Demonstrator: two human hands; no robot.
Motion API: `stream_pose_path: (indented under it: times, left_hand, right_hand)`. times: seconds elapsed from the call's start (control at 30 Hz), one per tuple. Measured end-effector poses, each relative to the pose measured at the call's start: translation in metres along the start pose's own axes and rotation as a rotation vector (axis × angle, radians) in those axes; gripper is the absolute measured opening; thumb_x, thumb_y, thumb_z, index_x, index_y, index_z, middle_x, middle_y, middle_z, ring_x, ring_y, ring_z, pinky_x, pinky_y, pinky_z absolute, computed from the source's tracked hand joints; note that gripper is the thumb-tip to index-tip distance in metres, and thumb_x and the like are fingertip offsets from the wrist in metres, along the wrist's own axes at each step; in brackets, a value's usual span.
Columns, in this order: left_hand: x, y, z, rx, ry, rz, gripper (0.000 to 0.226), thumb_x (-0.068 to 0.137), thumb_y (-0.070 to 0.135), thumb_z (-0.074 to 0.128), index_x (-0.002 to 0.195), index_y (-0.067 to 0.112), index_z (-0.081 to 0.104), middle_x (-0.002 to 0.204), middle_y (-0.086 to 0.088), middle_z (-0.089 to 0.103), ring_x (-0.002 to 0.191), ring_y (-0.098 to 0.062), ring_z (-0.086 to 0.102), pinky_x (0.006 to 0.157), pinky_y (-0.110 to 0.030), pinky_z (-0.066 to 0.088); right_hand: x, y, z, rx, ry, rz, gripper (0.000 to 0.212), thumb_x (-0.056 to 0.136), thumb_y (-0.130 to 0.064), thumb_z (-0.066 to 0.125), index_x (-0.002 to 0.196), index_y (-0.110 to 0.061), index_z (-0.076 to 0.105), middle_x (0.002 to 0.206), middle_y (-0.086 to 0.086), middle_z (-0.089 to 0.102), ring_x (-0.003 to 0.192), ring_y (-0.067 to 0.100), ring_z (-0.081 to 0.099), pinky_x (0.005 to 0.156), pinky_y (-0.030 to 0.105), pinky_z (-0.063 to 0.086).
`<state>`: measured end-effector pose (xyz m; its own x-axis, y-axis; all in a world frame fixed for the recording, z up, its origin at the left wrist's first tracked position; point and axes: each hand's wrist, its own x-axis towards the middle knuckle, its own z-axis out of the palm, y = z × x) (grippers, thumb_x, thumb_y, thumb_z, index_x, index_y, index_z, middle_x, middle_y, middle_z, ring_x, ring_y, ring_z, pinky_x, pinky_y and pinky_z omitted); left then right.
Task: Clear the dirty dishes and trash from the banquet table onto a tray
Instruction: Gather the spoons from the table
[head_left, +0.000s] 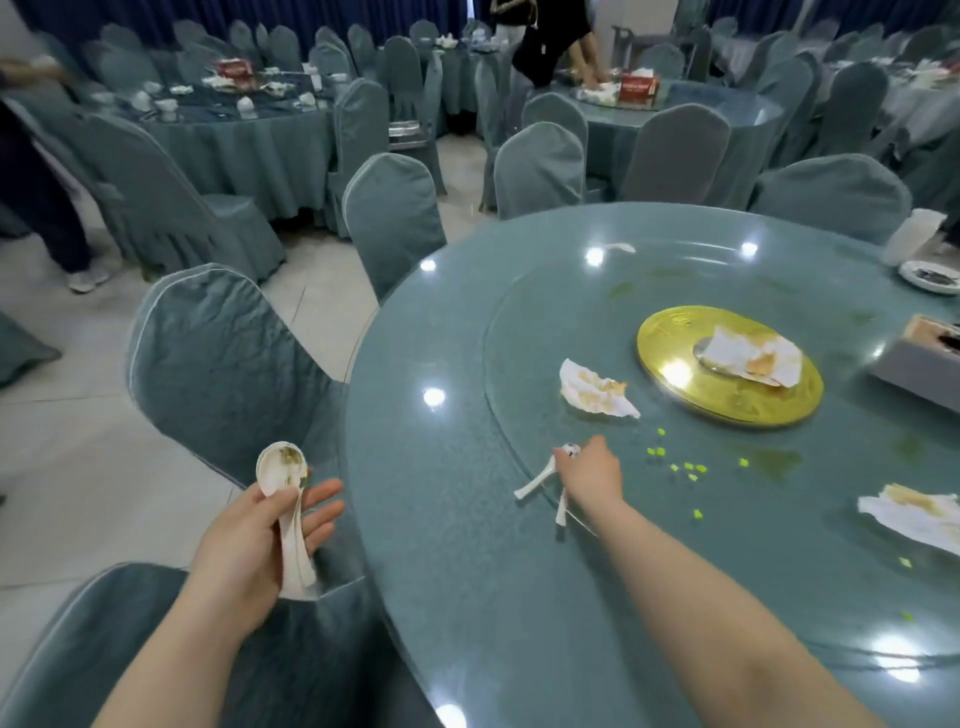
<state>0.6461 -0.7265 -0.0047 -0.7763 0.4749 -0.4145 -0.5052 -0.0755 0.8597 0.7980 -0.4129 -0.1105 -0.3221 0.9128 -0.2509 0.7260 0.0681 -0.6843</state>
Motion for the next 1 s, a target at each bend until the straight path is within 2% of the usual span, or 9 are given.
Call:
stream_pose_path:
  times: [0.1,0.2,0.33,0.43,0.63,0.7,0.8,0.9,1.0]
  left_hand:
    - [0.003,0.013,-0.007,0.019,0.026,0.014,0.023,0.101,0.007,0.035,0.109,0.009,0.057,0.09,-0.013,0.075,0.073,-0.022,0.073,0.057,-0.027,0.059]
    - [0.003,0.024,-0.018,0.003,0.059,0.027,0.023,0.101,0.007,0.035,0.109,0.008,0.057,0.093,-0.015,0.073,0.07,-0.021,0.073,0.053,-0.025,0.058]
    - [-0.002,0.031,-0.036,-0.028,0.097,0.035,0.023,0.101,0.006,0.035,0.109,0.006,0.057,0.096,-0.018,0.073,0.072,-0.022,0.073,0.053,-0.025,0.057]
    - [-0.013,0.033,-0.054,-0.067,0.114,0.034,0.023,0.102,0.007,0.034,0.109,0.005,0.057,0.093,-0.017,0.074,0.071,-0.022,0.073,0.055,-0.026,0.058]
    - [-0.043,0.047,-0.108,-0.136,0.156,0.071,0.024,0.102,0.007,0.035,0.104,0.006,0.059,0.083,-0.015,0.074,0.067,-0.02,0.072,0.056,-0.025,0.059]
    - [-0.055,0.052,-0.13,-0.153,0.186,0.087,0.024,0.101,0.006,0.036,0.102,0.006,0.06,0.07,-0.011,0.069,0.053,-0.016,0.065,0.046,-0.021,0.053]
    - [-0.076,0.058,-0.172,-0.11,0.219,0.114,0.023,0.099,0.004,0.037,0.102,0.007,0.059,0.06,-0.004,0.053,0.044,-0.01,0.042,0.035,-0.019,0.034]
    - [-0.097,0.067,-0.219,-0.055,0.186,0.117,0.022,0.097,0.003,0.037,0.101,0.01,0.057,0.055,0.001,0.048,0.043,-0.008,0.035,0.034,-0.018,0.027]
    - [-0.115,0.079,-0.263,-0.026,0.156,0.136,0.02,0.096,0.003,0.038,0.102,0.01,0.057,0.053,0.003,0.049,0.042,-0.008,0.035,0.036,-0.019,0.027]
  right_hand:
    - [0.019,-0.01,0.013,-0.095,-0.035,0.064,0.046,0.091,-0.034,0.057,0.118,0.001,0.042,0.122,0.021,0.057,0.114,0.037,0.054,0.086,0.038,0.046]
    - [0.024,-0.015,0.029,-0.27,-0.083,0.089,0.056,0.086,-0.036,0.063,0.122,-0.001,0.039,0.128,0.021,0.048,0.115,0.037,0.053,0.088,0.039,0.045]
    - [0.022,-0.017,0.047,-0.542,-0.067,-0.044,0.035,0.095,-0.012,0.05,0.124,0.002,0.038,0.129,0.022,0.042,0.112,0.038,0.056,0.087,0.041,0.047]
    - [0.012,-0.018,0.057,-0.643,-0.108,-0.174,0.026,0.093,-0.005,0.046,0.117,0.002,0.048,0.123,0.02,0.053,0.112,0.035,0.056,0.086,0.036,0.046]
    - [-0.071,-0.072,0.095,-0.204,-0.256,-0.31,0.022,0.084,-0.003,0.054,0.106,-0.005,0.058,0.104,0.015,0.066,0.096,0.032,0.062,0.07,0.028,0.042]
    - [-0.115,-0.098,0.105,0.053,-0.315,-0.263,0.016,0.088,-0.006,0.051,0.102,-0.007,0.058,0.091,0.011,0.069,0.075,0.024,0.065,0.061,0.031,0.05]
    - [-0.186,-0.132,0.116,0.269,-0.404,-0.238,0.012,0.091,-0.016,0.047,0.093,-0.009,0.057,0.076,0.007,0.07,0.049,0.015,0.055,0.047,0.025,0.041]
    - [-0.258,-0.165,0.127,0.429,-0.477,-0.237,0.014,0.092,-0.015,0.046,0.091,-0.007,0.057,0.078,0.008,0.07,0.045,0.01,0.055,0.041,0.019,0.041]
    - [-0.323,-0.197,0.141,0.517,-0.494,-0.276,0.017,0.089,-0.014,0.053,0.087,-0.001,0.064,0.074,0.006,0.069,0.053,0.011,0.059,0.048,0.02,0.046]
